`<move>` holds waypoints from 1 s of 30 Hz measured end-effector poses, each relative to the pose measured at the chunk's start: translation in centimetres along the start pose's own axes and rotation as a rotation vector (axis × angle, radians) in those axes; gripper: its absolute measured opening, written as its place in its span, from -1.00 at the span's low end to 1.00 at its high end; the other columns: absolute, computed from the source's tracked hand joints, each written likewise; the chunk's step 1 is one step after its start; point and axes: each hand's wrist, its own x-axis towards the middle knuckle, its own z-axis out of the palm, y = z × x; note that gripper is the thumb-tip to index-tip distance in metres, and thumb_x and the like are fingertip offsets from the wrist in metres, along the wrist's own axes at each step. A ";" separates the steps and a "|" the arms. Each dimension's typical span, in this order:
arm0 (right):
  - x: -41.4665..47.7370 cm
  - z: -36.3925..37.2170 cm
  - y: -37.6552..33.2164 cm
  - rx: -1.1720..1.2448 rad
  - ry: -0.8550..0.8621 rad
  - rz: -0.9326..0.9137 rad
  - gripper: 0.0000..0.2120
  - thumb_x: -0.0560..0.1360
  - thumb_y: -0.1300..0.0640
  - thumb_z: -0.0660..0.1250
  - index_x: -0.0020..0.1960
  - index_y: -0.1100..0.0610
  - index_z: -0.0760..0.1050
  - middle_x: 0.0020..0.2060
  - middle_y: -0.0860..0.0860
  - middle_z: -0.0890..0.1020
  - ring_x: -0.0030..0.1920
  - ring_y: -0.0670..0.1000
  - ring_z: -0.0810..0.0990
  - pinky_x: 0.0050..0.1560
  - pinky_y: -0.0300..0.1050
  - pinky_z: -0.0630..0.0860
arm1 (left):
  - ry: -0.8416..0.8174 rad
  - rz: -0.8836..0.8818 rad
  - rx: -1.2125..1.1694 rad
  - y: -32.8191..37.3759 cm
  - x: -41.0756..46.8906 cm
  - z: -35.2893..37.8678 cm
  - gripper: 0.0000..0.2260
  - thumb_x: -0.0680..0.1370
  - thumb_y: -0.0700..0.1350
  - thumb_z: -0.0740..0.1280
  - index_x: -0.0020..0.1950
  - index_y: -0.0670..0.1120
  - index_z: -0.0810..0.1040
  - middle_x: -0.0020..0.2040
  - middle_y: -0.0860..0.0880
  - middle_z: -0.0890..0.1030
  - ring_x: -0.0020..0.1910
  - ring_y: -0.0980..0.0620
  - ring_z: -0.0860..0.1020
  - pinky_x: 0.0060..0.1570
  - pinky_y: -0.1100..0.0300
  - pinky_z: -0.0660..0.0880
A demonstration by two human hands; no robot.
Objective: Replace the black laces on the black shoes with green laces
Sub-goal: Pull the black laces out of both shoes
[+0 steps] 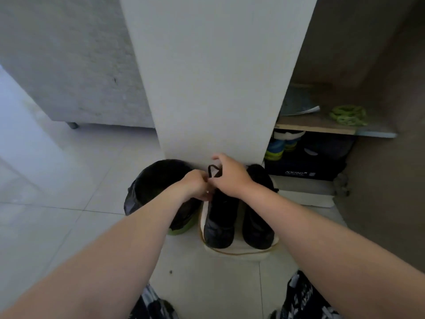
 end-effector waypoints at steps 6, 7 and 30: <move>-0.8 -0.2 1.3 -0.208 -0.184 0.217 -0.73 0.39 -0.13 0.49 -0.15 0.05 0.56 -0.23 -0.02 0.61 -0.17 0.04 0.61 -0.28 -0.07 0.46 | -0.030 0.083 0.158 1.0 0.5 -0.6 -0.75 0.55 -0.29 0.26 -0.30 -0.07 0.40 -0.34 -0.12 0.50 -0.43 0.03 0.49 -0.41 0.17 0.48; -0.5 -0.1 1.9 -0.159 -0.207 0.244 -0.75 0.41 -0.11 0.49 -0.22 0.07 0.62 -0.27 -0.02 0.64 -0.20 0.03 0.62 -0.27 -0.06 0.49 | -0.054 0.113 0.201 1.1 0.7 -0.7 -0.76 0.56 -0.29 0.23 -0.28 -0.06 0.42 -0.31 -0.17 0.54 -0.43 0.01 0.52 -0.43 0.16 0.50; 0.9 -2.7 5.9 0.097 -0.103 0.271 -0.84 0.58 0.13 0.33 -0.11 0.14 0.63 -0.17 0.08 0.71 -0.32 0.02 0.68 -0.22 -0.14 0.56 | 0.153 0.113 0.646 2.1 1.8 -5.4 -0.74 0.52 -0.38 0.23 0.19 -0.21 0.49 0.01 -0.24 0.61 0.01 -0.23 0.60 -0.07 0.04 0.53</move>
